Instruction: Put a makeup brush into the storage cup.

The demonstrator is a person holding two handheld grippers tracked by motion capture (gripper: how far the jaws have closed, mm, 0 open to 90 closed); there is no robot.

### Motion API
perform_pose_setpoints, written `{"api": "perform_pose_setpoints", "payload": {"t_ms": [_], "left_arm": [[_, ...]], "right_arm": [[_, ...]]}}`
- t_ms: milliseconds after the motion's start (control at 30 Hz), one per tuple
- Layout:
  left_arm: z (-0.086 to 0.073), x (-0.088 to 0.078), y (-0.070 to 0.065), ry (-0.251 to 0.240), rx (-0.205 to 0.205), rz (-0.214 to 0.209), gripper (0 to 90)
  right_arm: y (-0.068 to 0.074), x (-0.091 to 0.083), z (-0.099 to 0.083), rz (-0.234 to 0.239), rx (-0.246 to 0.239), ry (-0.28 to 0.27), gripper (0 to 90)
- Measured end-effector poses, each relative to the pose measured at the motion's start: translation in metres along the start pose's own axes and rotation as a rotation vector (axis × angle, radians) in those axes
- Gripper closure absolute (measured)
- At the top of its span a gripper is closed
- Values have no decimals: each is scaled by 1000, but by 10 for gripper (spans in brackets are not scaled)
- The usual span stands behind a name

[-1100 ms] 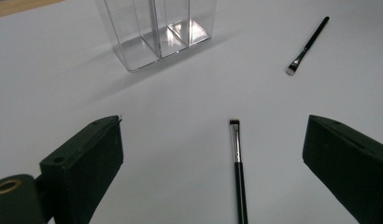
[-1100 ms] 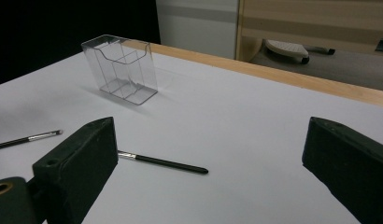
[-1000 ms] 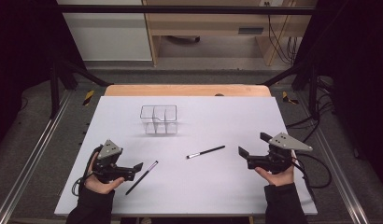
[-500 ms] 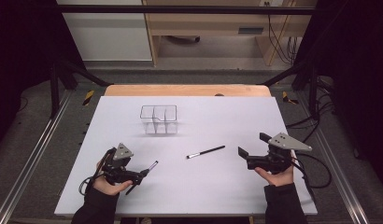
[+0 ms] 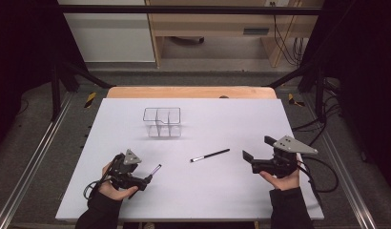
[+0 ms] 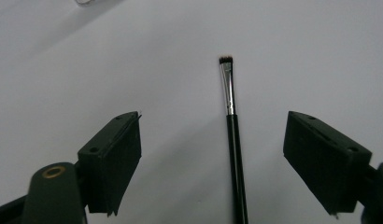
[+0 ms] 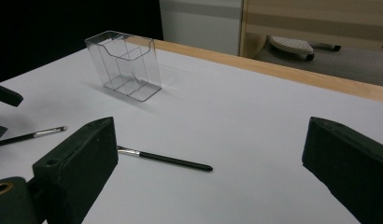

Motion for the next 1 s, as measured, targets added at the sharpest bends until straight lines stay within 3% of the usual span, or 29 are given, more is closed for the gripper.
{"api": "perform_pose_setpoints", "payload": {"t_ms": [333,1000], "left_arm": [[-8,7,-7,66,27,-24,322],[-16,9,-14,145,38,-62,609]], "right_arm": [[1,0,0,6,1,2,37],[1,1,-1,6,-3,7,36]]}}
Point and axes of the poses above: each handheld gripper's, and its own axes: x roughly forward along the jaws, z roughly out of its top, y roughly to its left, the point moved 10 cm from there along x, roughly forward along the jaws, and after that the axes turned 1 degree about x, right-handed, at the moved point
